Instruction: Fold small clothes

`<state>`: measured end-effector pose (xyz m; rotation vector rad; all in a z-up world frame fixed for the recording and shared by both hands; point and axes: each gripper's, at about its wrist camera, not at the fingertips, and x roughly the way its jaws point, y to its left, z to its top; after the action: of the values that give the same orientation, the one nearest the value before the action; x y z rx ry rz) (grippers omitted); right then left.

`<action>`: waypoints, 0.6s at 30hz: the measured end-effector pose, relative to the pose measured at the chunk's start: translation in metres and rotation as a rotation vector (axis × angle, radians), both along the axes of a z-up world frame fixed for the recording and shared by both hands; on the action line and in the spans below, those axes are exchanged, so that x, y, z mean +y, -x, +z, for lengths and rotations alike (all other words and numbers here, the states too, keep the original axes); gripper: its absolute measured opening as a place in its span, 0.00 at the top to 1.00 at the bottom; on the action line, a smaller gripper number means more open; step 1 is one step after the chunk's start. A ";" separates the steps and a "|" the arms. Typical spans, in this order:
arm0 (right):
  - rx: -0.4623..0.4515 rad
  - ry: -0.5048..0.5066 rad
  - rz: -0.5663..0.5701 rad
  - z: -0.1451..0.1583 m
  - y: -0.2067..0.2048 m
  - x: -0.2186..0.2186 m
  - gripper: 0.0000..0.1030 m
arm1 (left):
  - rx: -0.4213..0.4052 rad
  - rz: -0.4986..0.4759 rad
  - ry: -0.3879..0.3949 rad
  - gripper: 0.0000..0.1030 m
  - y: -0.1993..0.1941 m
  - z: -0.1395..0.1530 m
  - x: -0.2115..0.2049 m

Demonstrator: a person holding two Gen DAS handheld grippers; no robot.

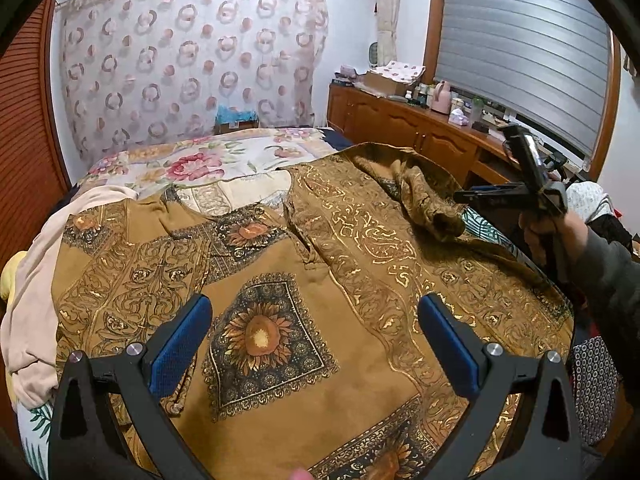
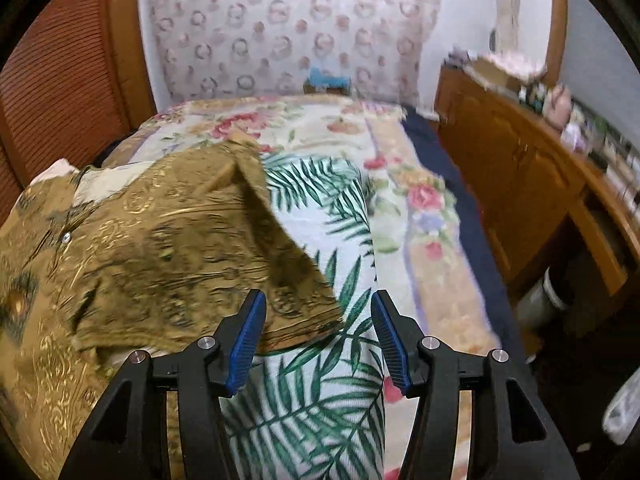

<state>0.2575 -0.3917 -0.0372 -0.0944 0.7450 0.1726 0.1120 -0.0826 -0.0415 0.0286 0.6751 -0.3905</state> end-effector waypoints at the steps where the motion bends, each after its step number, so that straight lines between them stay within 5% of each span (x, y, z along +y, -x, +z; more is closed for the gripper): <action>1: 0.016 -0.013 0.001 -0.001 -0.004 0.001 0.45 | 0.002 0.001 0.000 0.00 0.000 -0.001 0.001; 4: 0.086 -0.039 0.044 -0.005 -0.015 0.006 0.61 | 0.009 0.004 0.005 0.00 -0.002 -0.003 0.002; 6: 0.074 -0.021 0.051 -0.003 -0.012 0.008 0.82 | 0.014 0.002 0.007 0.00 -0.002 -0.004 0.003; 8: 0.071 -0.017 0.070 0.000 -0.011 0.014 0.91 | 0.017 0.002 0.009 0.00 -0.002 -0.005 0.003; 18: -0.060 -0.075 0.248 0.051 0.016 0.067 0.94 | 0.018 0.015 0.019 0.00 -0.003 -0.005 0.009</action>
<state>0.2415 -0.3245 0.0134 -0.1201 0.6649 0.4322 0.1147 -0.0738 -0.0467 0.0019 0.6892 -0.3829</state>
